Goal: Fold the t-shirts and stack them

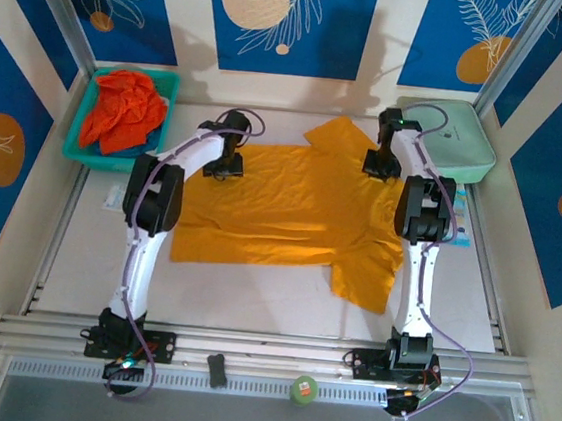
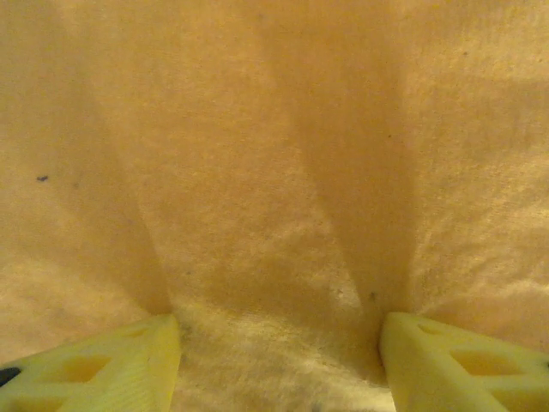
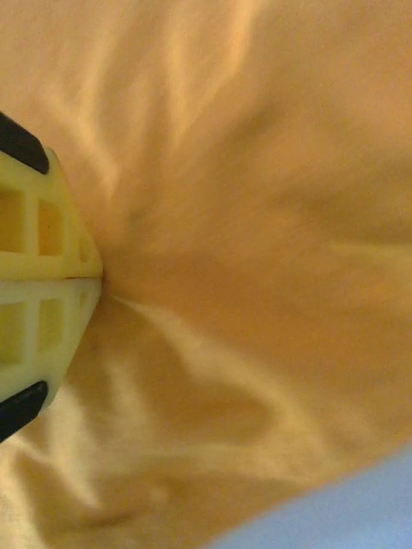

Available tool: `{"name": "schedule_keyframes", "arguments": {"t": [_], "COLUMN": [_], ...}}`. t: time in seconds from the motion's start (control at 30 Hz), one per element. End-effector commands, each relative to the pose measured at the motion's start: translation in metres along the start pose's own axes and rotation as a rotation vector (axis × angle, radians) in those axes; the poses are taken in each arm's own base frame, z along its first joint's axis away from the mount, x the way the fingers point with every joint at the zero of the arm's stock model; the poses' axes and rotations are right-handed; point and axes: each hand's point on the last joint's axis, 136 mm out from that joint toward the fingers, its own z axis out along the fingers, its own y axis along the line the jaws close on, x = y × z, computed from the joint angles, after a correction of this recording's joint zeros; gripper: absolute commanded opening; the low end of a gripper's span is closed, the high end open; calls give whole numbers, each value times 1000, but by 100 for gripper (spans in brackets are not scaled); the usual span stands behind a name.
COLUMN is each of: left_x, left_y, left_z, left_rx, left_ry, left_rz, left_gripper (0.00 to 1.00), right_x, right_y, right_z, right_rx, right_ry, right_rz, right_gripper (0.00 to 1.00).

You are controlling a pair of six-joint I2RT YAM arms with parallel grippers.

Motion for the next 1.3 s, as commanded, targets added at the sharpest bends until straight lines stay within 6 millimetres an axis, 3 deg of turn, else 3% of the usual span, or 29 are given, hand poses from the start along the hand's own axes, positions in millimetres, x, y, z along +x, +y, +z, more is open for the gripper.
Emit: {"name": "schedule_keyframes", "arguments": {"t": [0.0, 0.3, 0.53, 0.63, 0.87, 0.93, 1.03, 1.27], "left_x": [53, 100, 108, 98, 45, 32, 14, -21], "left_y": [20, 18, 3, 2, 36, 44, 53, 50], "left_z": [6, -3, -12, -30, -112, -123, -119, -74], "left_rx": [-31, 49, 96, 103, -27, -42, -34, 63], "left_ry": [142, 168, 155, 120, -43, -68, -68, -19], "left_rz": [34, 34, 51, 52, 53, 55, 54, 98], "left_gripper": [64, 63, 70, 75, 80, 80, 76, 59], "right_x": [46, 83, 95, 93, 82, 81, 83, 100], "right_y": [-20, -38, -50, -48, -32, -30, -24, -19], "right_z": [12, -1, -14, -23, -54, -66, -79, -89], "right_rx": [81, 128, 168, 144, 41, 22, -11, -70], "right_ry": [132, 138, 142, 123, 62, 43, 21, 24], "right_rz": [14, 41, 84, 98, 112, 120, 121, 115], "right_gripper": [0, 0, 0, 0, 0, 0, 0, 0]}}
